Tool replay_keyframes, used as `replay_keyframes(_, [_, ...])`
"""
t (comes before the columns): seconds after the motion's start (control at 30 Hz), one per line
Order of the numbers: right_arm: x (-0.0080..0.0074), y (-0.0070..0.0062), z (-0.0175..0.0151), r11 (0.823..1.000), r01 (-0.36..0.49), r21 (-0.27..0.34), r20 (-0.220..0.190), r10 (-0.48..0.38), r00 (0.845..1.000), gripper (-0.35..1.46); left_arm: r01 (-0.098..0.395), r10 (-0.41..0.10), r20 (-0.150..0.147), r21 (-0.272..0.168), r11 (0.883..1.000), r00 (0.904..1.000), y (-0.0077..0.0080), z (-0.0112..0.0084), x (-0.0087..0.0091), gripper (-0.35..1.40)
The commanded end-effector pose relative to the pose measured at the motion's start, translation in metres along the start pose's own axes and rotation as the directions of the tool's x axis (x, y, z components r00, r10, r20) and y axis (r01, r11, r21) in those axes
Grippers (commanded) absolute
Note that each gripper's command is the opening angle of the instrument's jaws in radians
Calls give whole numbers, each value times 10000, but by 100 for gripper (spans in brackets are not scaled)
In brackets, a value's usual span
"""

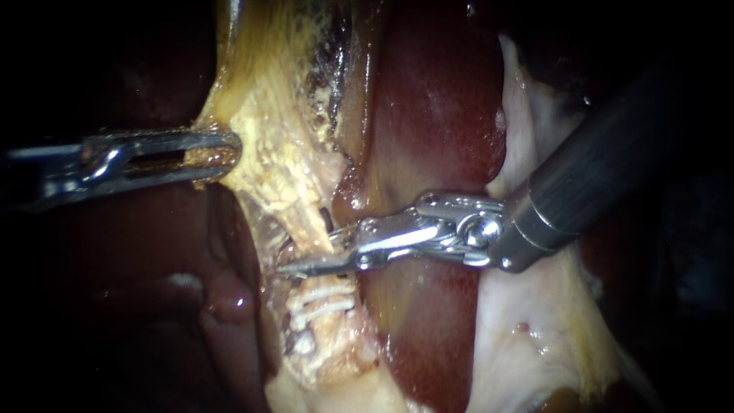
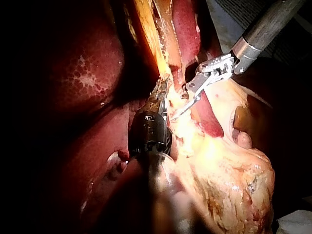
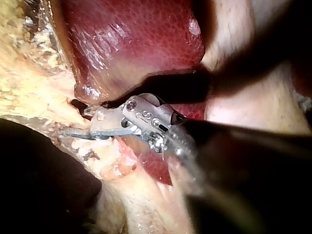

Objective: Going back third clip left tube

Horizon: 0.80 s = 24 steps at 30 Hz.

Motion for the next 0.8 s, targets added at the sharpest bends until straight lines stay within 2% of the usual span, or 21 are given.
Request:
replay_keyframes(0.03, [0,0,0,10000,0,1,-2,0,10000,-35,2,-2,1,-1,10000,10000,0,1,0,-35])
replay_keyframes(0.23, [-1,0,-1,10000,1,32,12,-1,10000,-35,2,-2,4,-5,10000,10000,0,1,1,-35])
replay_keyframes(0.27, [-1,0,0,10000,2,31,12,-2,10000,-21,2,-2,4,-5,10000,10000,0,1,1,-35])
replay_keyframes(0.37, [0,2,2,10000,-1,-85,-4,1,10000,43,2,-2,4,-5,10000,10000,0,1,1,-35])
replay_keyframes(0.4, [0,3,3,9998,120,-163,-59,-121,9999,49,2,-2,5,-6,10000,10000,0,1,1,-35])
replay_keyframes(0.6, [-1,-3,5,9897,1422,-153,-140,-1424,9897,60,1,-1,5,-6,10000,10000,0,1,1,-35])
replay_keyframes(0.8, [-4,-21,-1,9728,2315,92,-507,-2307,9717,60,-1,1,4,-3,10000,10000,0,1,1,-35])
